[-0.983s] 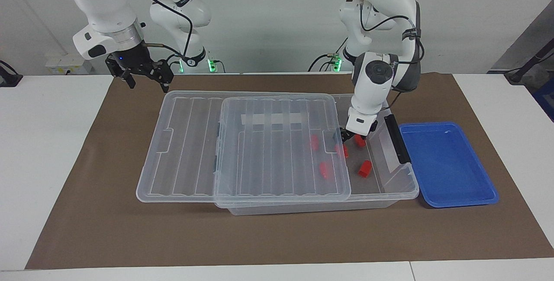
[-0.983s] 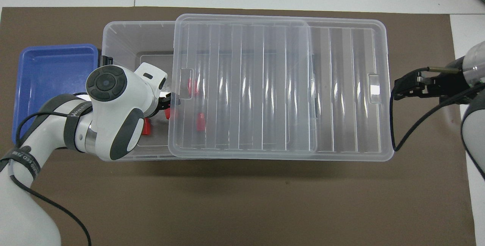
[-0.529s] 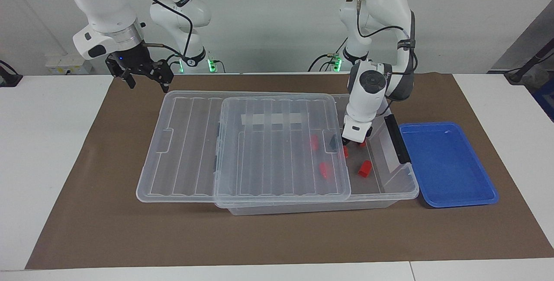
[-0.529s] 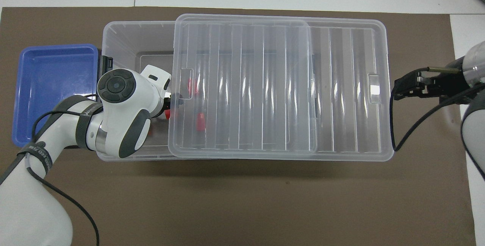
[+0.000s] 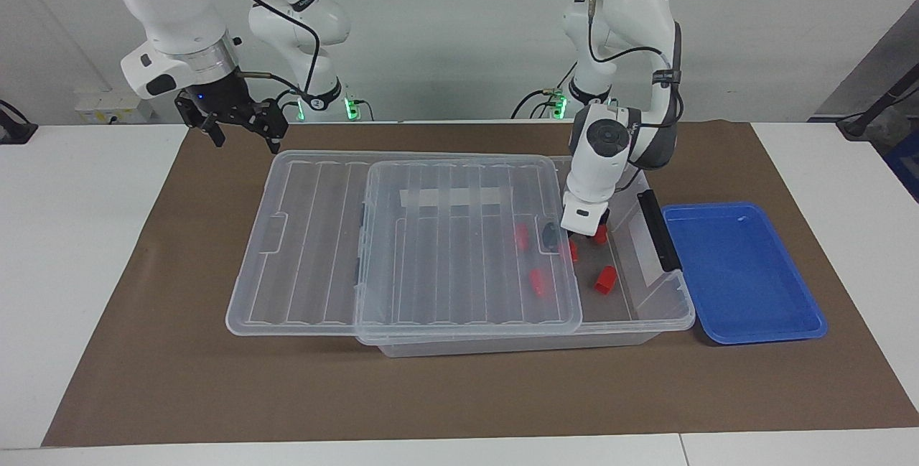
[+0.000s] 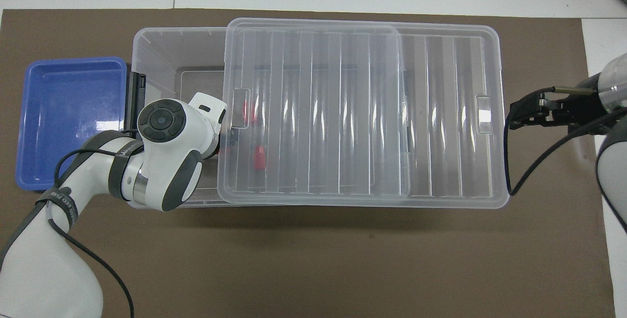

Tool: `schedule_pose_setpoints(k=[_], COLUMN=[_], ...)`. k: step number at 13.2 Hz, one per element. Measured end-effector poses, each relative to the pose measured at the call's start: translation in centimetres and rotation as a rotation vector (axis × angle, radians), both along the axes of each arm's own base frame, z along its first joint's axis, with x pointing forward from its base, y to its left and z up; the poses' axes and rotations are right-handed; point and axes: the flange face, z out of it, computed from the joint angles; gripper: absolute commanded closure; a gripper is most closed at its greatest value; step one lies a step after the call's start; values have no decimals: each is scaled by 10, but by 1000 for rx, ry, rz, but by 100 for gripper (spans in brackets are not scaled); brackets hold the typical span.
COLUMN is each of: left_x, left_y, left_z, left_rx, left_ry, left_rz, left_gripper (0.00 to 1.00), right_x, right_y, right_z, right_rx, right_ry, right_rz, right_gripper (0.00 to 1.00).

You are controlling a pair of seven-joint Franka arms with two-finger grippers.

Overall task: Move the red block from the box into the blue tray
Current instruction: 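Lower the left gripper into the box and grasp a red block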

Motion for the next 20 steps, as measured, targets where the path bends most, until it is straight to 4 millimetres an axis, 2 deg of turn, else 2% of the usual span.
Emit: schedule_pose_setpoints(k=[3,7,13,17,20], left_x=[-3,-3,-3,-3,0], left_y=[-5,-5,-4,-2,3], left_z=[-2,-2,-1,1,9], left_rx=[-1,-2,-2,10,13], left_ry=[-1,-4,-5,21,24], left_rz=[12,14,14,16,1], left_gripper=[58,100,100,100,100], right_x=[0,0,0,10,17], right_y=[0,0,0,1,2], right_z=[0,0,0,4,-3], right_rx=[0,0,0,7,11], right_ry=[0,0,-3,-86,-130], right_rz=[0,0,0,3,5], right_gripper=[0,0,0,1,1])
